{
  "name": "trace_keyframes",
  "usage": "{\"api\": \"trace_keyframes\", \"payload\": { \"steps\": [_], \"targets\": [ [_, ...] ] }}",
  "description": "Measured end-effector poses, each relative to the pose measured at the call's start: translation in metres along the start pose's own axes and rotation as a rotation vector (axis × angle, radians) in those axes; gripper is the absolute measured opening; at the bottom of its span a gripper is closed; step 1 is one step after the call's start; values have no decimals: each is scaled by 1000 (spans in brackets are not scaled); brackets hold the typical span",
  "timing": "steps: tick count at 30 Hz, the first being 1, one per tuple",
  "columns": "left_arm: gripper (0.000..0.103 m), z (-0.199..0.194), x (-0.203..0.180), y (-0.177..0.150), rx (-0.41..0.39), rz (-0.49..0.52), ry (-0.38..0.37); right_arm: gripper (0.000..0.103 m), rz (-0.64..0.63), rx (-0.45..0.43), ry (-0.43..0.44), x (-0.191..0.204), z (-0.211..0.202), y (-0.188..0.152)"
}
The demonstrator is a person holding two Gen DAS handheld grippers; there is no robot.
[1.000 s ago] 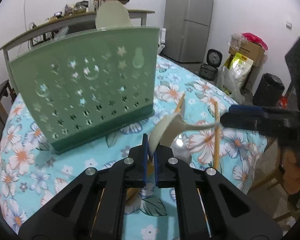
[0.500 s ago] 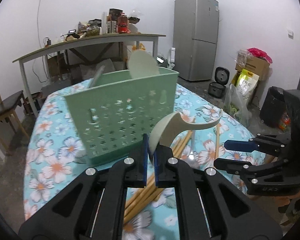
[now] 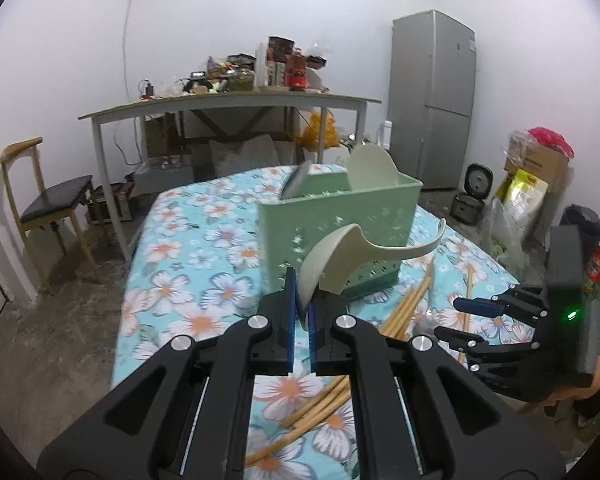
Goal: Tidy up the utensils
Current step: 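Lift the cream ladle with the left tool toward the caddy, then grasp the second metal spoon with the right tool while the left tool carries the ladle over the caddy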
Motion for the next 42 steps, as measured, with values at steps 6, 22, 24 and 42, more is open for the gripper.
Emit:
{"api": "trace_keyframes", "payload": {
  "steps": [6, 22, 24, 42],
  "targets": [
    [4, -22, 17, 6, -43, -18, 43, 32, -69, 31, -42, 9, 14, -2],
    [4, -51, 45, 8, -104, -72, 70, 1, -39, 43, -181, 10, 16, 4],
    [4, -57, 46, 10, -114, -74, 75, 0, 6, 25, -165, 2, 7, 10],
    [4, -65, 48, 25, -119, -77, 93, 39, -21, 13, -18, -2, -19, 12]
  ]
}}
Point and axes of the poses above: each gripper's, at about its wrist camera, not at the fingertips, and z roughly the way its jaws point, x to its left, y to its top, the point moved 4 cm from there along z, roughly the way its jaws point, and after that the axes turned 2 degrees about -y, right-handed, at the moved point
